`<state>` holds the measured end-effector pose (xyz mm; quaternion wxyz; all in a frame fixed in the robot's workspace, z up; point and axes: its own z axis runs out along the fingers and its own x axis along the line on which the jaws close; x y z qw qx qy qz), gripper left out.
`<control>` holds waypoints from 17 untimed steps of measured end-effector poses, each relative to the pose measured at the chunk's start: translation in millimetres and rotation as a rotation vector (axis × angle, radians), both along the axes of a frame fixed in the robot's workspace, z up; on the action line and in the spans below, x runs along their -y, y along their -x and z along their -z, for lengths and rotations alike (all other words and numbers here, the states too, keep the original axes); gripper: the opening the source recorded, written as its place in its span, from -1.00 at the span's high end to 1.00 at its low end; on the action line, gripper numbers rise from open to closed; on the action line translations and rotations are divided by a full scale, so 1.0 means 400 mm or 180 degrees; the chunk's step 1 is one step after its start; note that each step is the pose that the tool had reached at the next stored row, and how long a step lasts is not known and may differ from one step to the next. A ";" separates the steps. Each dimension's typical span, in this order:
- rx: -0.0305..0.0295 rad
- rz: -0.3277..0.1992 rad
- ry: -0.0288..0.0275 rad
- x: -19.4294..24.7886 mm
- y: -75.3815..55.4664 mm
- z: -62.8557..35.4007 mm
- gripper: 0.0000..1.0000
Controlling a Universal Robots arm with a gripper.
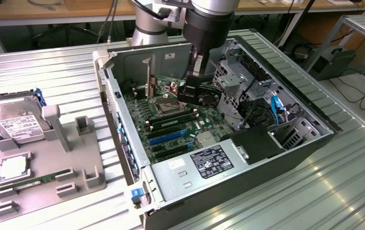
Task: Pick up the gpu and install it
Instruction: 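Insert the gpu into the slot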
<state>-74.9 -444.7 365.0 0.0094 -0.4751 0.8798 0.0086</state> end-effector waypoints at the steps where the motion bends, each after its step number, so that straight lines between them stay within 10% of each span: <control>1: 0.0000 -0.0073 -0.0001 0.000 0.000 0.001 0.47; 17: 0.0001 -0.1133 -0.0006 0.000 0.000 0.024 0.47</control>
